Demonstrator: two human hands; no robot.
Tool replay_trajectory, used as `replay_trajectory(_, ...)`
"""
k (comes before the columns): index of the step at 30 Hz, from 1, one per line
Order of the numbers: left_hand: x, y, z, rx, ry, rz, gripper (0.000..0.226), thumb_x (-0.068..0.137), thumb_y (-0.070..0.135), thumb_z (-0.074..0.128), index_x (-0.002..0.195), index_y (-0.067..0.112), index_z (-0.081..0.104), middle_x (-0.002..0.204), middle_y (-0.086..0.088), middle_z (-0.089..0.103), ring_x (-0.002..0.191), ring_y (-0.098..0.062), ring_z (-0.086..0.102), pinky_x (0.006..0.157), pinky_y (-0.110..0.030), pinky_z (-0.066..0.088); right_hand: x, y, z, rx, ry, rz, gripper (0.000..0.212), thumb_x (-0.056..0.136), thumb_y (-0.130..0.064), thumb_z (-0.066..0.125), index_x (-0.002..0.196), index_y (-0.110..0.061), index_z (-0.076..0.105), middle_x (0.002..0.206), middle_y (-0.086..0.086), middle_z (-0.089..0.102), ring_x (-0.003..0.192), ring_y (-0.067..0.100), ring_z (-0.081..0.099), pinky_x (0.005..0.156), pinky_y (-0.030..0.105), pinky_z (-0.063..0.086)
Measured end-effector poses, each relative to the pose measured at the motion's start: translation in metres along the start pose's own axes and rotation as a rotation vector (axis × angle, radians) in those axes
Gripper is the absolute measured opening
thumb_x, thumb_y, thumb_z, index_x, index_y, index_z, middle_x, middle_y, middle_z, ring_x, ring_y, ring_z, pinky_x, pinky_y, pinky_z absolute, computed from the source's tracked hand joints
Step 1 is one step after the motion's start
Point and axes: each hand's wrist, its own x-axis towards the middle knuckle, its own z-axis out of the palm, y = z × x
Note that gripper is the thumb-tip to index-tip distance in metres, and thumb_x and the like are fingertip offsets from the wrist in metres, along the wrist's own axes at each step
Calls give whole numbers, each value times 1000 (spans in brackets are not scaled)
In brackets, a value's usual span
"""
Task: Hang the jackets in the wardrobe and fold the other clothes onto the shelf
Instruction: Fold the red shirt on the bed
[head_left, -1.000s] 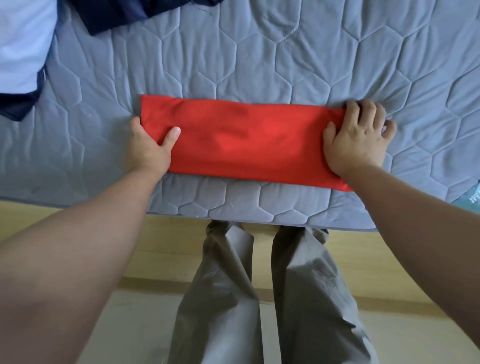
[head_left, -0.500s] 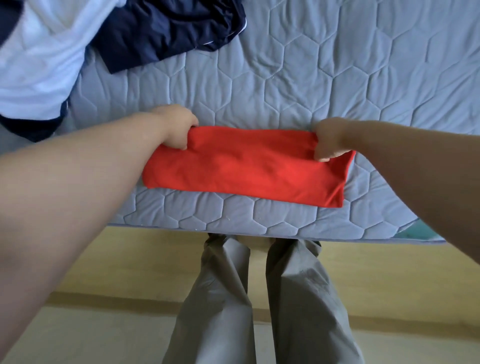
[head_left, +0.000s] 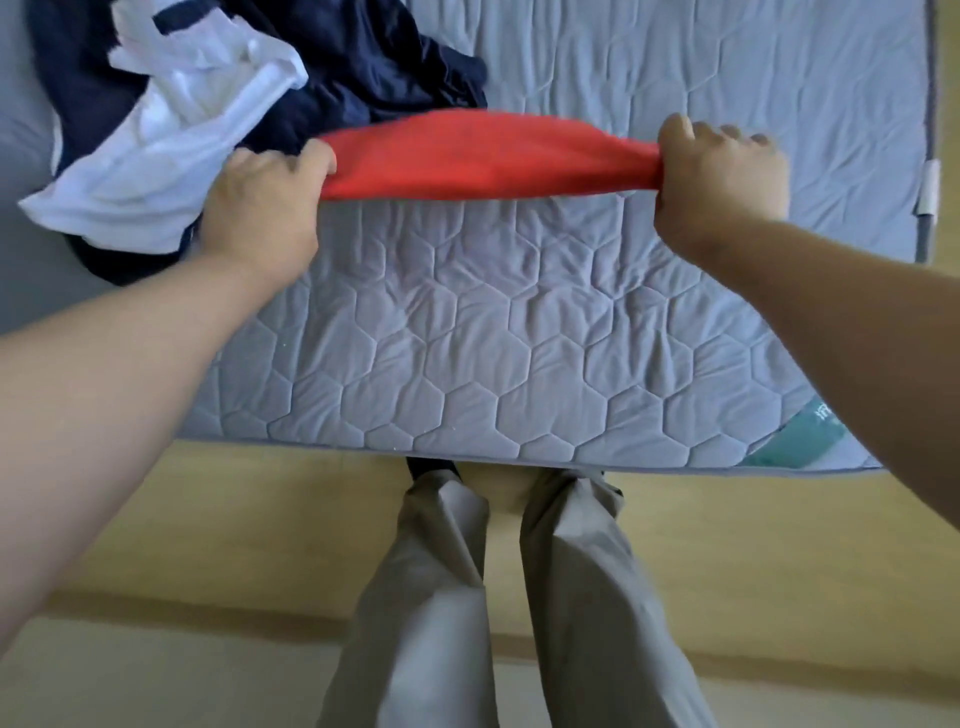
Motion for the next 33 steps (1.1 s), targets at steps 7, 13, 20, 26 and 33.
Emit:
replay_trajectory(7,-67,55,68,35,-461,-267,43,84,5,56,126,13,53,106,-20,70,108,-37,61,93,-44,38,-82,-14,85,2,-434,4,49,85,-12,53,134,-15,49,138,15,45,132,35,42,108,51,35)
replay_trajectory(13,-52,133,112,-246,-80,-269,45,82,21,53,127,13,56,142,-10,50,131,-33,48,109,-48,36,-81,-11,138,431,-187,542,45,84,-37,45,119,-12,59,127,15,52,120,39,49,95,51,44)
replay_trajectory(20,17,178,164,-234,-209,-278,65,102,47,31,157,13,30,167,-7,21,155,-25,15,125,-50,10,-32,14,150,969,-218,1019,61,80,-68,68,114,-18,59,105,-6,63,106,16,65,91,26,49)
replay_trajectory(26,35,176,181,-168,-277,-302,67,102,53,29,156,13,31,165,-7,28,153,-23,22,125,-50,9,-27,24,148,1046,-397,875,39,86,-60,68,85,-21,68,80,-5,67,81,17,67,77,32,55)
replay_trajectory(33,32,174,176,-167,-265,-272,69,103,52,25,158,13,26,167,-7,22,155,-22,17,126,-49,5,-33,22,132,874,-329,698,38,102,-52,47,97,-16,60,90,1,61,87,21,54,73,27,35)
